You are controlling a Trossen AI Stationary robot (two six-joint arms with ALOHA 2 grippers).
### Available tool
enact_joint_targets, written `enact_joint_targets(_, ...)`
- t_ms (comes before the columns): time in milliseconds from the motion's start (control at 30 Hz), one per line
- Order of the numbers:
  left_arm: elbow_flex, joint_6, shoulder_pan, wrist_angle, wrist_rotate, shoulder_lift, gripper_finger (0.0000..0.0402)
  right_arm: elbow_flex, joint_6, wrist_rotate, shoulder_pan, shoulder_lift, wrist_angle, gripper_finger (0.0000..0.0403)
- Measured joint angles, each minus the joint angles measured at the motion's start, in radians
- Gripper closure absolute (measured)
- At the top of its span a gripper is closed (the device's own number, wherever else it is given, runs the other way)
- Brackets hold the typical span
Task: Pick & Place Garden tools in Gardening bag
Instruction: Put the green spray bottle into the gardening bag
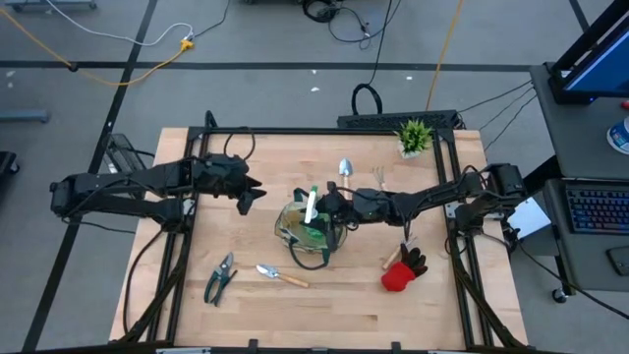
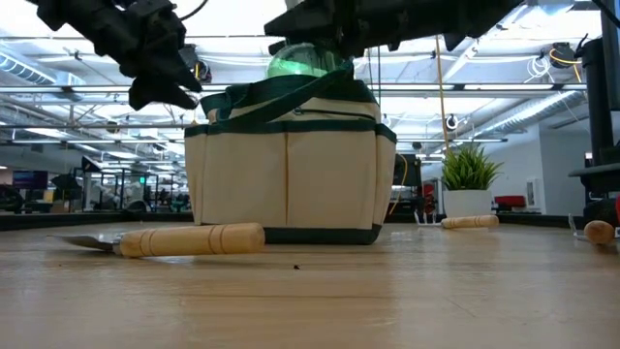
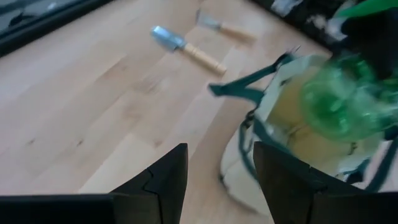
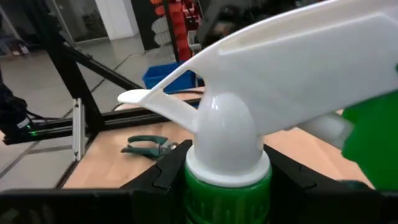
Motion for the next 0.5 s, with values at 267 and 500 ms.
enact_joint_targets(267, -0.185, 0.001, 0.0, 0.209, 0.073, -0.155, 0.0215, 0.0, 0.0, 0.059, 0.035, -0.001, -0.017, 0.0263)
enact_joint_targets(500, -0.292, -0.045, -0.035, 0.225, 0.073, -0.286, 0.0215, 0.0, 0.027, 0.109, 0.061, -0.001, -0.108, 0.0265)
